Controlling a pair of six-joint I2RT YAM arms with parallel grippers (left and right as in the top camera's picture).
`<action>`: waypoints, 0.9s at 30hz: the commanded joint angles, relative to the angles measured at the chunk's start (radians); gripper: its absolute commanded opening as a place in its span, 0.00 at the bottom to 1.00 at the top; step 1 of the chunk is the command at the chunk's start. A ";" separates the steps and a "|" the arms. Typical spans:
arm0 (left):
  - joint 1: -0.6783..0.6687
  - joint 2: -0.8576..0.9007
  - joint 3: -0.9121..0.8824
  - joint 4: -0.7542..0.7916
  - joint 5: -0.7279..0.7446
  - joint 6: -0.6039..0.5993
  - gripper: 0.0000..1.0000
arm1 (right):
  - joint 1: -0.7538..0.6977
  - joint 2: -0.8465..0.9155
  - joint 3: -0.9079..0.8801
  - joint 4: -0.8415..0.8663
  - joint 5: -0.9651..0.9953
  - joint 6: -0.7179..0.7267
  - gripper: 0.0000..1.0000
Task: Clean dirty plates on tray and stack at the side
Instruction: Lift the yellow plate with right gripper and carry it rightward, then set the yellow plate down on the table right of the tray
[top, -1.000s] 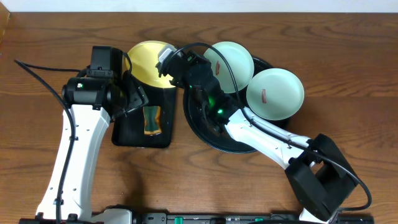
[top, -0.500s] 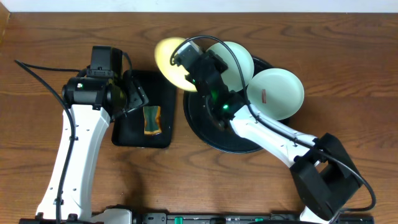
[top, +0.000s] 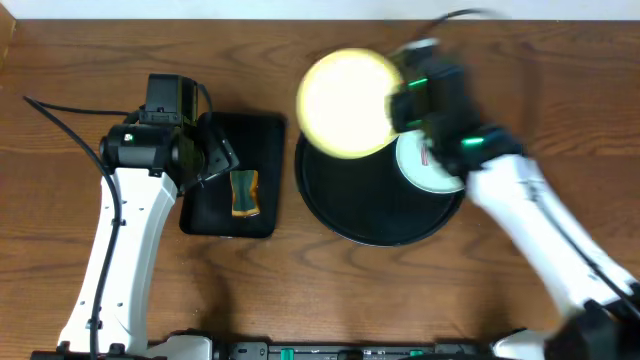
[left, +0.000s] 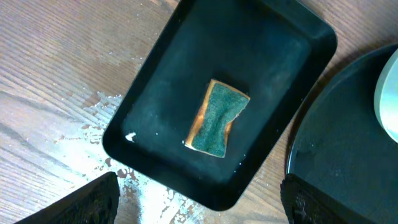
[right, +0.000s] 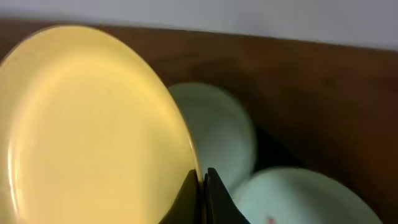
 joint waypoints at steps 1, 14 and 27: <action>0.003 0.000 0.000 -0.006 -0.001 0.009 0.84 | -0.210 -0.034 0.005 -0.090 -0.267 0.171 0.01; 0.003 0.000 0.000 -0.006 -0.001 0.008 0.84 | -0.919 0.156 -0.011 -0.335 -0.268 0.198 0.01; 0.003 0.000 0.000 -0.006 -0.001 0.009 0.84 | -1.050 0.343 -0.015 -0.282 -0.155 0.052 0.01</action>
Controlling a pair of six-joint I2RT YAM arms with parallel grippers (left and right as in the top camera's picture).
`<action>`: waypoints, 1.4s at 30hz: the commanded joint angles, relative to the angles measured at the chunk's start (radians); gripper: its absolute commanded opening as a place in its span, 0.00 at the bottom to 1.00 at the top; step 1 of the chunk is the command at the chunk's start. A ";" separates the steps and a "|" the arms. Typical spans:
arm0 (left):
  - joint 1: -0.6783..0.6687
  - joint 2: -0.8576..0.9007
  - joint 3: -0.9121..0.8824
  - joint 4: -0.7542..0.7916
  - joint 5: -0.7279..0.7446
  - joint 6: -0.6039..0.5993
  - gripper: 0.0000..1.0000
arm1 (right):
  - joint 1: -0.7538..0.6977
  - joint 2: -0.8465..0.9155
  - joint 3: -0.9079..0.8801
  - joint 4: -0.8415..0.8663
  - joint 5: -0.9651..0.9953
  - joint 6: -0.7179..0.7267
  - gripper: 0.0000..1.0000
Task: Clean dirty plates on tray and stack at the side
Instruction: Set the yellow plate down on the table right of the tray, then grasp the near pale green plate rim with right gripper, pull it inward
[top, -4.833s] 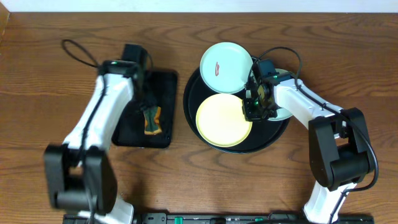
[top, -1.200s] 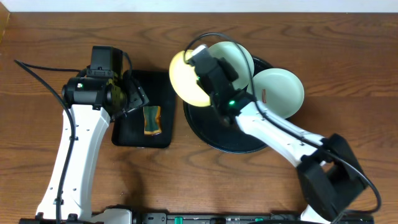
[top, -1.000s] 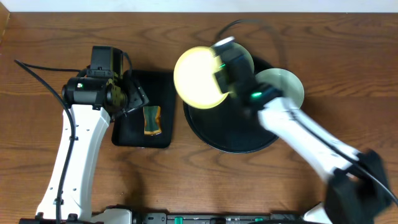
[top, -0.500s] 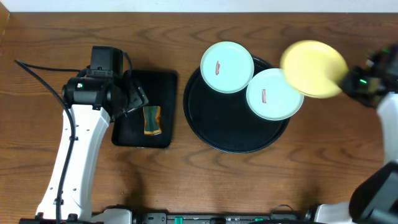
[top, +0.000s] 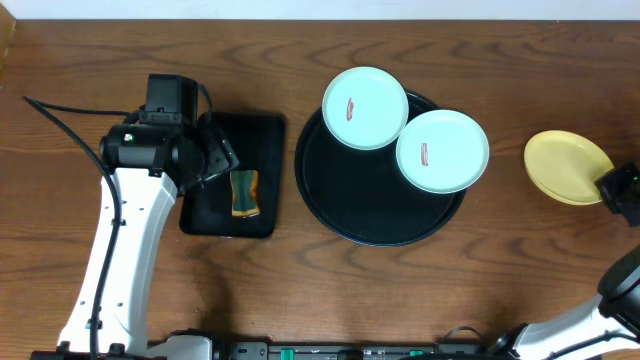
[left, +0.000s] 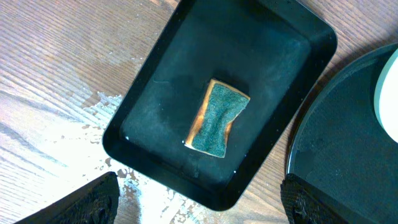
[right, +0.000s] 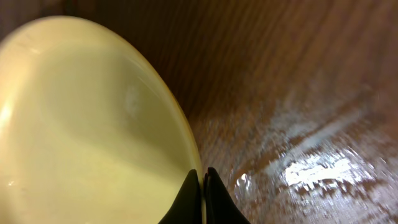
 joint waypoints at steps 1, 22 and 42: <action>0.003 0.000 0.000 -0.006 -0.002 0.009 0.84 | 0.011 0.003 -0.002 0.028 -0.051 -0.108 0.01; 0.003 0.000 0.000 -0.006 -0.002 0.009 0.84 | 0.388 -0.198 -0.005 0.038 -0.226 -0.271 0.53; 0.003 0.000 0.000 -0.006 -0.002 0.009 0.84 | 0.660 -0.032 -0.006 0.042 0.171 -0.290 0.01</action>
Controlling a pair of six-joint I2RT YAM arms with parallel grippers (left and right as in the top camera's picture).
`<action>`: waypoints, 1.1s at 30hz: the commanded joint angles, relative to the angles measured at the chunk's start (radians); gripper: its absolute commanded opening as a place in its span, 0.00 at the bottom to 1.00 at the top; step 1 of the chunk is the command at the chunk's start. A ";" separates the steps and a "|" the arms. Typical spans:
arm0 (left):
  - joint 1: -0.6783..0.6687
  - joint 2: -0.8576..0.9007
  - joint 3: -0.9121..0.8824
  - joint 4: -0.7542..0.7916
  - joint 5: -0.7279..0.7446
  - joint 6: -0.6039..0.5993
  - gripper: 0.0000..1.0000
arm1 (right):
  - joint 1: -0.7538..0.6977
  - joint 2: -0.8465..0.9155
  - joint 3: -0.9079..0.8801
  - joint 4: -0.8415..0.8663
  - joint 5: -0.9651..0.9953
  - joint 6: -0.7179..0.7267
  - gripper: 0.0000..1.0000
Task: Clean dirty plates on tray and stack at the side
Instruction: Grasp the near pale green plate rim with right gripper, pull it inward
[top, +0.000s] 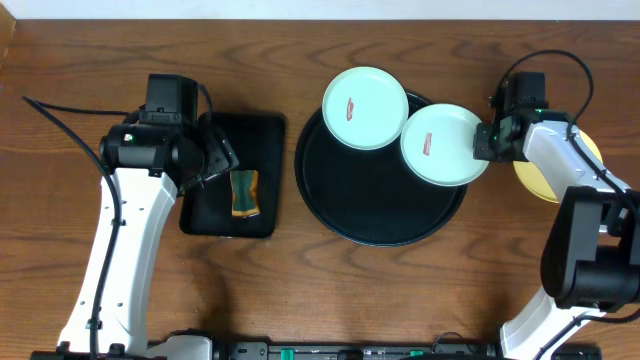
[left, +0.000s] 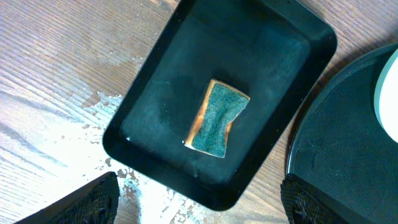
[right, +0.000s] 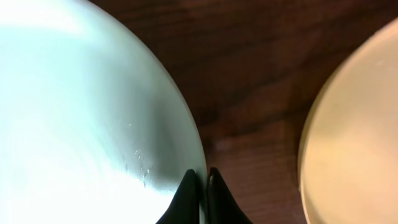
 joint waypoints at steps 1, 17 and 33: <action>0.003 0.000 0.000 -0.006 -0.002 0.009 0.84 | 0.008 -0.055 -0.003 -0.042 0.015 -0.005 0.01; 0.003 0.000 0.000 -0.006 -0.002 0.009 0.84 | 0.262 -0.152 -0.029 -0.196 -0.181 0.014 0.01; 0.003 0.000 0.000 -0.006 -0.002 0.009 0.84 | 0.329 -0.055 -0.124 -0.018 -0.143 -0.063 0.36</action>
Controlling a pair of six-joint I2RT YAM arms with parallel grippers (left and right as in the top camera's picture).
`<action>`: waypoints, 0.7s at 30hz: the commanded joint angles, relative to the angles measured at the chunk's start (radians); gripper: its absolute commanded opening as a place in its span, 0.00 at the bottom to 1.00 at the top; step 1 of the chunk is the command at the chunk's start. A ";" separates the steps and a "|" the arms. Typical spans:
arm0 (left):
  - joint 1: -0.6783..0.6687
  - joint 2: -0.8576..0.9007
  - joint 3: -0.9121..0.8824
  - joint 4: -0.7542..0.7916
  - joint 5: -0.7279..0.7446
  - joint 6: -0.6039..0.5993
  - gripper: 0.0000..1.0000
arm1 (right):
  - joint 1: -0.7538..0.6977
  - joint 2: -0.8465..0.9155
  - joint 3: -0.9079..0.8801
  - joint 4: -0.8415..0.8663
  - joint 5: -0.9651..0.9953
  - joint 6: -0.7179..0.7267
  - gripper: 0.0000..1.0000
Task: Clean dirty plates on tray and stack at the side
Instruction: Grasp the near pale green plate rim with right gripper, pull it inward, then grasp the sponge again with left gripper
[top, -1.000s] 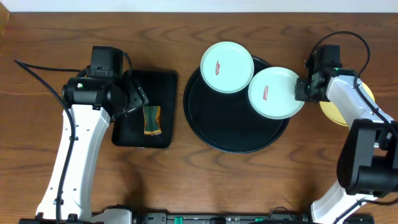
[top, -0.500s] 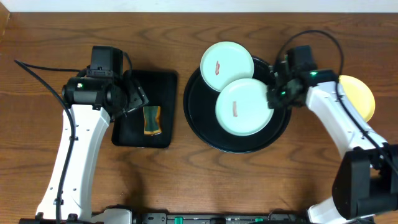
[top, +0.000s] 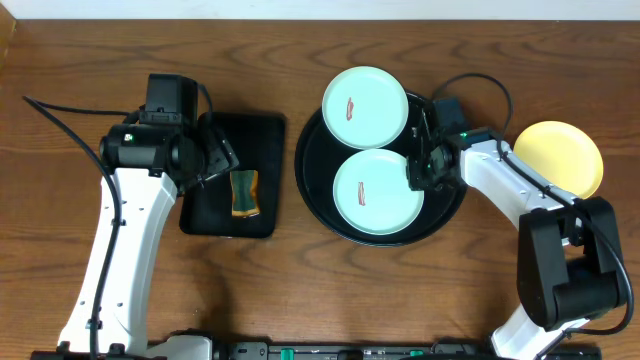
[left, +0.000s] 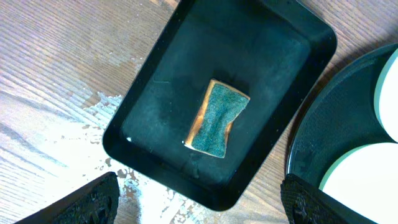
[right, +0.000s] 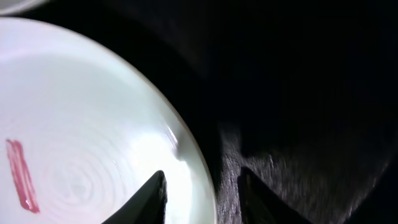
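Two mint plates with red smears rest on the round black tray (top: 445, 205). One plate (top: 365, 95) overlaps the tray's far rim; the other plate (top: 375, 193) lies in the tray's middle. My right gripper (right: 201, 173) stands open, its fingers astride that middle plate's right rim (right: 193, 155). A clean yellow plate (top: 558, 158) sits on the table to the right. The green sponge (left: 217, 118) lies in a small rectangular black tray (left: 161, 74). My left gripper (left: 200, 186) hangs open above that tray's near edge, holding nothing.
White residue (left: 93, 118) marks the wood to the left of the small tray. A black cable (top: 60, 115) runs across the table's left side. The back edge of the table runs along the top of the overhead view.
The mint plate that sat at the tray's right edge now lies in the tray's middle. My right gripper, then shut on its rim, is now open around it. The left arm has not moved.
My right gripper first held the yellow plate above the round tray. Then that plate was at the table's right side, still pinched at its rim. Later the gripper was shut on the right mint plate, which now lies mid-tray, released.
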 joint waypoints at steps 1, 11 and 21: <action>0.003 0.000 0.000 -0.006 -0.002 0.009 0.84 | 0.004 0.002 0.002 -0.007 -0.006 -0.200 0.36; 0.003 0.001 -0.001 0.020 0.013 0.005 0.84 | -0.003 0.011 -0.072 0.060 0.027 -0.162 0.06; -0.062 0.050 -0.143 0.145 -0.048 -0.025 0.79 | -0.005 0.011 -0.072 0.080 0.048 -0.096 0.01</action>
